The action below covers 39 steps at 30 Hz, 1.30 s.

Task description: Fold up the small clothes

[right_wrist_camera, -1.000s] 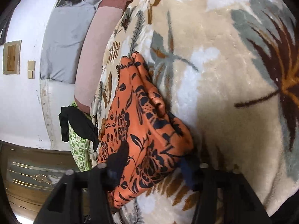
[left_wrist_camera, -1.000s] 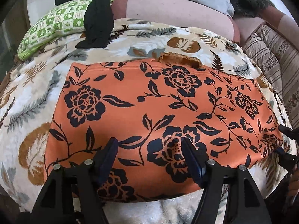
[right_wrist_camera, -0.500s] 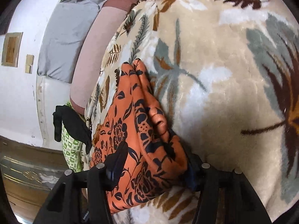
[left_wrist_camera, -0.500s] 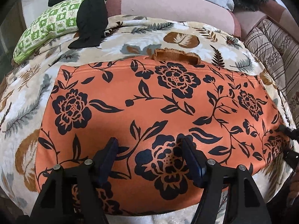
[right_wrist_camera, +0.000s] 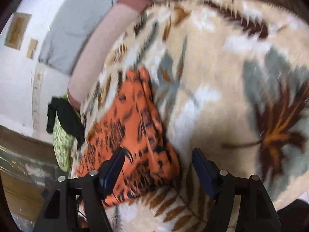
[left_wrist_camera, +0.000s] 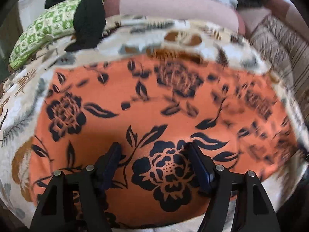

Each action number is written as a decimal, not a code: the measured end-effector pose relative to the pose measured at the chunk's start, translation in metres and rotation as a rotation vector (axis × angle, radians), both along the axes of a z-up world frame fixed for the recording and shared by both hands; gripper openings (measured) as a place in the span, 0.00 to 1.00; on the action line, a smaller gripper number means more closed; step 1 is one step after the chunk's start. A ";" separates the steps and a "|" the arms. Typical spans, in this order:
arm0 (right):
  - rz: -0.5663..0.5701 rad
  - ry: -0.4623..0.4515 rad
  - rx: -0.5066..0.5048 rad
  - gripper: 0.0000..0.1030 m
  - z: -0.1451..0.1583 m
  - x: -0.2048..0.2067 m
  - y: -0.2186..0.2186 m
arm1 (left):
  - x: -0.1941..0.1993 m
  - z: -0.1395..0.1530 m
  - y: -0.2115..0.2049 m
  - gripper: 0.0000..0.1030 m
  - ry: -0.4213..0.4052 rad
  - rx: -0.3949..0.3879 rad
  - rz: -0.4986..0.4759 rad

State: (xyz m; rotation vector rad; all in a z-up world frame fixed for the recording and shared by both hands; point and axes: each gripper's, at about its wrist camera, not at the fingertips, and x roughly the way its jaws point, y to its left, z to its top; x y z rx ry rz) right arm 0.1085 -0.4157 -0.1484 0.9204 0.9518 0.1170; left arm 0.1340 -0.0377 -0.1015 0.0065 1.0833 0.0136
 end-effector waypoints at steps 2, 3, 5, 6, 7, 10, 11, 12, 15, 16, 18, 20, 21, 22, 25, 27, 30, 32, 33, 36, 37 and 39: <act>0.015 0.027 0.036 0.73 -0.005 0.011 -0.003 | -0.004 -0.002 -0.008 0.73 -0.033 0.058 -0.028; 0.023 0.056 0.062 0.73 -0.011 0.015 -0.003 | -0.005 -0.001 -0.009 0.73 -0.032 0.064 -0.029; 0.018 0.104 0.103 0.73 -0.019 0.015 0.000 | -0.006 0.005 -0.005 0.73 -0.024 0.024 -0.014; -0.010 0.110 0.089 0.73 -0.017 0.009 0.000 | -0.006 0.010 0.000 0.73 -0.027 -0.007 0.005; -0.041 0.088 0.120 0.73 -0.013 -0.004 0.001 | -0.006 0.013 0.003 0.73 -0.030 -0.018 0.020; -0.020 0.091 0.126 0.73 -0.011 -0.018 0.020 | -0.005 0.022 0.007 0.73 -0.067 -0.055 0.050; 0.016 0.095 0.125 0.73 -0.016 -0.013 0.030 | -0.004 0.020 0.004 0.73 -0.061 -0.049 0.042; 0.018 0.094 0.123 0.73 -0.019 -0.008 0.035 | -0.002 0.013 0.000 0.73 -0.033 -0.028 0.025; -0.112 0.067 0.151 0.70 -0.029 0.007 0.035 | -0.001 -0.009 -0.021 0.74 -0.005 0.139 -0.070; -0.123 0.058 0.153 0.54 -0.032 0.016 0.037 | 0.000 -0.006 -0.020 0.73 0.001 0.127 -0.061; -0.101 0.118 0.167 0.19 -0.043 0.029 0.043 | 0.004 -0.001 -0.009 0.73 0.025 0.053 -0.036; -0.085 0.122 0.103 0.17 -0.035 0.035 0.046 | 0.002 0.002 -0.002 0.70 0.016 0.020 -0.039; -0.063 0.101 0.052 0.16 -0.022 0.038 0.052 | -0.001 0.004 0.001 0.67 0.007 0.006 -0.037; -0.019 0.049 -0.027 0.16 0.003 0.041 0.064 | -0.006 0.008 0.007 0.63 -0.008 -0.029 -0.025; 0.126 -0.121 -0.246 0.15 0.076 0.046 0.117 | -0.028 0.035 0.043 0.61 -0.099 -0.168 0.073; 0.219 -0.214 -0.351 0.15 0.110 0.044 0.160 | -0.052 0.057 0.076 0.61 -0.177 -0.201 0.166; 0.376 -0.349 -0.464 0.15 0.148 0.031 0.240 | -0.095 0.080 0.132 0.61 -0.264 -0.205 0.302; 0.486 -0.408 -0.522 0.16 0.155 0.020 0.299 | -0.120 0.087 0.168 0.61 -0.282 -0.189 0.377; 0.533 -0.410 -0.548 0.17 0.151 0.013 0.322 | -0.127 0.086 0.180 0.61 -0.277 -0.185 0.400; 0.733 -0.423 -0.505 0.44 0.116 0.009 0.399 | -0.142 0.075 0.209 0.61 -0.245 -0.202 0.464; 0.865 -0.380 -0.407 0.67 0.087 0.012 0.423 | -0.145 0.069 0.217 0.61 -0.225 -0.211 0.483; 0.954 -0.215 -0.328 0.69 0.052 0.018 0.439 | -0.151 0.060 0.224 0.61 -0.187 -0.256 0.494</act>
